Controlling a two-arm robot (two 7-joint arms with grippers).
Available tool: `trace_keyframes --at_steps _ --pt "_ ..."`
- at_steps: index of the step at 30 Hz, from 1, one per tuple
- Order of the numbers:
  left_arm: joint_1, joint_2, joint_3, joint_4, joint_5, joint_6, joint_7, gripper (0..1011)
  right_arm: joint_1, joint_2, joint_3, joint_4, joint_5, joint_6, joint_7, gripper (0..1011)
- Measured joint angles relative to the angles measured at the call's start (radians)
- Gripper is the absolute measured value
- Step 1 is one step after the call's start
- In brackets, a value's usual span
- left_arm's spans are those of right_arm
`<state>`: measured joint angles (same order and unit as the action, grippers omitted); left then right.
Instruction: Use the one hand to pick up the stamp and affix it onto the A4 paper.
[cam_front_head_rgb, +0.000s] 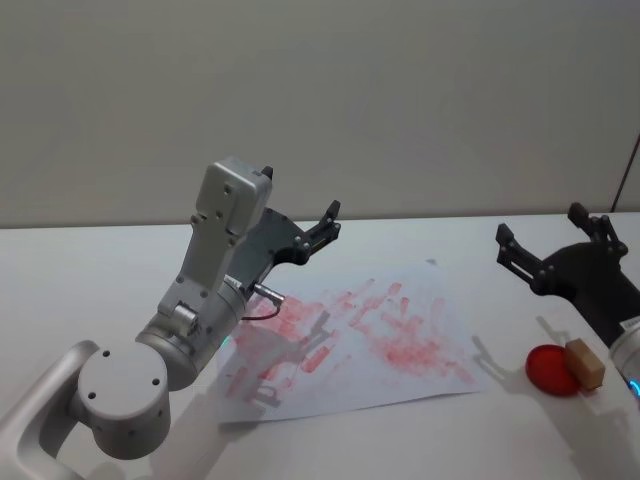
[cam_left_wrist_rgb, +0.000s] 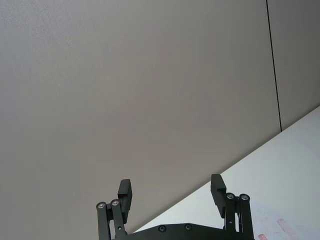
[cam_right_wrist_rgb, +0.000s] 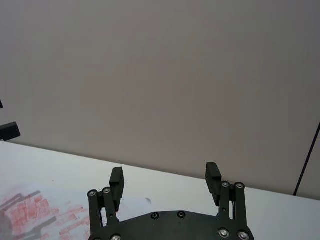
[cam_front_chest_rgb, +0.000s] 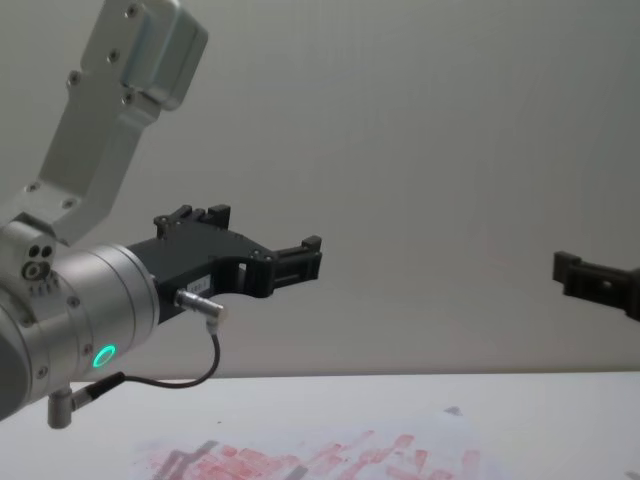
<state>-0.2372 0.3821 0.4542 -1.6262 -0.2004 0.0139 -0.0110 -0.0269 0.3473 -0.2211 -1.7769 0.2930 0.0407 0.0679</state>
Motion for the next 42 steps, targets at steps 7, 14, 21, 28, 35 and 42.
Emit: trace_keyframes --at_steps 7,14,21,28,35,42 --pt "0.000 0.000 0.000 0.000 0.000 0.000 0.000 1001 -0.044 0.033 0.015 -0.034 0.022 0.036 -0.014 1001" --pt "0.000 0.000 0.000 0.000 0.000 0.000 0.000 1001 -0.103 0.075 0.035 -0.079 0.043 0.097 -0.051 1001" --pt "0.000 0.000 0.000 0.000 0.000 0.000 0.000 1001 -0.161 0.114 0.056 -0.117 0.054 0.170 -0.098 1001" --pt "0.000 0.000 0.000 0.000 0.000 0.000 0.000 1001 -0.188 0.131 0.065 -0.130 0.060 0.224 -0.111 1001" --pt "0.000 0.000 0.000 0.000 0.000 0.000 0.000 1001 -0.200 0.139 0.069 -0.128 0.062 0.276 -0.107 1001" --pt "0.000 0.000 0.000 0.000 0.000 0.000 0.000 1001 -0.205 0.141 0.069 -0.117 0.054 0.323 -0.102 1001"
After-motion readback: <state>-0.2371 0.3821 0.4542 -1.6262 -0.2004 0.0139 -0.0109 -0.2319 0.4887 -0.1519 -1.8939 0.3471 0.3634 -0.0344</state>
